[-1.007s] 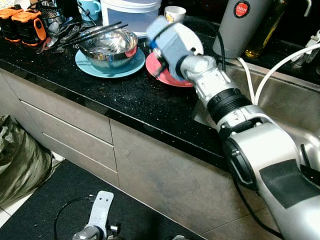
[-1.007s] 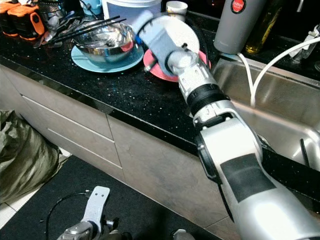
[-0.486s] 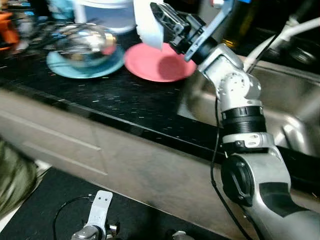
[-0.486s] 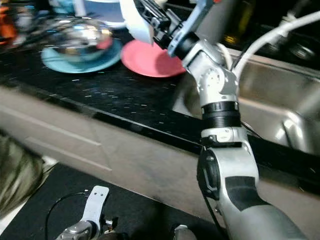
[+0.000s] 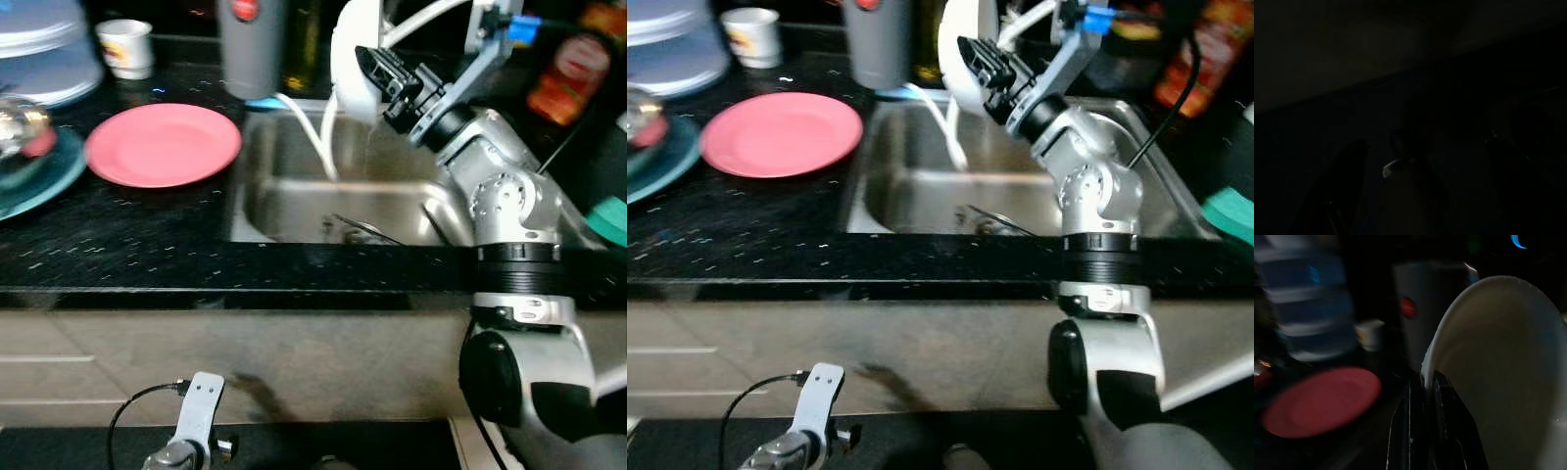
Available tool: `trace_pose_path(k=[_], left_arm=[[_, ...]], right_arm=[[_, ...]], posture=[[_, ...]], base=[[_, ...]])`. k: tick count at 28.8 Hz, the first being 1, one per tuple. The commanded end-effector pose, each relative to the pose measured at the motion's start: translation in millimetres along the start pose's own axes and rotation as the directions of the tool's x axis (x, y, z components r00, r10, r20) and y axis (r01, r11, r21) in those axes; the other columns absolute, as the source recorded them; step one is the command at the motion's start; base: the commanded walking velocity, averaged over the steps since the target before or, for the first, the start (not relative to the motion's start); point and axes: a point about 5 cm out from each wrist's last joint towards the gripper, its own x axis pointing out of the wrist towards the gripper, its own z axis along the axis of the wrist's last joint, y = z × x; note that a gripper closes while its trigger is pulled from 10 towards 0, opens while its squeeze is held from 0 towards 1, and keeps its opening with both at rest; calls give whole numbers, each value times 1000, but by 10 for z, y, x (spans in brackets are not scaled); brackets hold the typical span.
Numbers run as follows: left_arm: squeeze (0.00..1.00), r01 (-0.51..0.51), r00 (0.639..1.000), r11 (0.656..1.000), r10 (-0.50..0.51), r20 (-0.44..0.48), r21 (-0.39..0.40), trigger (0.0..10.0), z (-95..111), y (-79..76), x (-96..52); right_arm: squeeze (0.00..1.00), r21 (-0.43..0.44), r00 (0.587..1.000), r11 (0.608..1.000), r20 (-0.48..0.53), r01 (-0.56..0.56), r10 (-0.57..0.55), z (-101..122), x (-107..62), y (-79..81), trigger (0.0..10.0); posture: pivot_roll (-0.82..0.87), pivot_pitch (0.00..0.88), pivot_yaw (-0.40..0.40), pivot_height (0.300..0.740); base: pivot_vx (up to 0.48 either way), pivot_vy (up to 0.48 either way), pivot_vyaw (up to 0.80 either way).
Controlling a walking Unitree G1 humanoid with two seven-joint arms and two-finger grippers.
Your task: Kitchen organization
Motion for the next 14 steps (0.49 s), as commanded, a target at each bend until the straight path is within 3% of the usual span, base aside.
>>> trace_pose_path(k=[1,2,4,5,6,7,11,12,13,14], left_arm=[[0,5,1000,1000,-5,-29,-5,10000,-83,-23,-6],[0,5,1000,1000,-5,-29,-5,10000,-83,-23,-6],[0,6,1000,1000,-6,-30,-3,10000,-85,-23,-6],[0,6,1000,1000,-6,-30,-3,10000,-85,-23,-6],[0,6,999,1000,-6,-31,-2,10000,-85,-22,-6],[0,7,999,1000,-7,-32,-1,10000,-86,-21,-7],[0,6,999,1000,-6,-32,-1,10000,-83,-18,-7],[0,4,1000,1000,-5,-31,-2,10000,-81,-18,-6],[0,4,1000,1000,-4,-31,-3,10000,-80,-18,-6],[0,4,1000,1000,-4,-31,-3,10000,-80,-18,-6]], right_arm=[[0,-98,997,995,-79,15,-23,-79,-8,10,10000],[0,-98,997,995,-79,15,-23,-79,-8,10,10000],[0,-262,972,965,-217,32,-91,-228,-46,-32,10000],[0,-262,972,965,-217,32,-91,-228,-46,-32,10000],[1000,-303,959,953,-266,15,-100,-296,-61,-25,10000],[1000,-320,952,948,-290,3,-101,-333,-70,-13,10000],[1000,-289,971,956,-211,50,-114,-279,-11,46,10000],[1000,-127,997,990,-47,61,-68,-50,53,130,10000],[1000,-85,998,995,-5,55,-56,8,62,150,10000],[0,-17,996,999,77,37,-36,151,68,177,10000]], posture=[[-5,105,-41,740],[-5,105,-41,740],[-7,100,-40,740],[-7,100,-40,740],[-8,100,-39,740],[-8,100,-39,740],[-4,103,-40,740],[-1,106,-40,740],[-1,106,-40,740],[1,107,-39,740]], base=[[0,0,0],[0,0,0],[0,0,0],[0,0,0],[0,0,0],[0,0,0],[0,0,0],[0,0,0],[0,0,0],[0,0,0]])
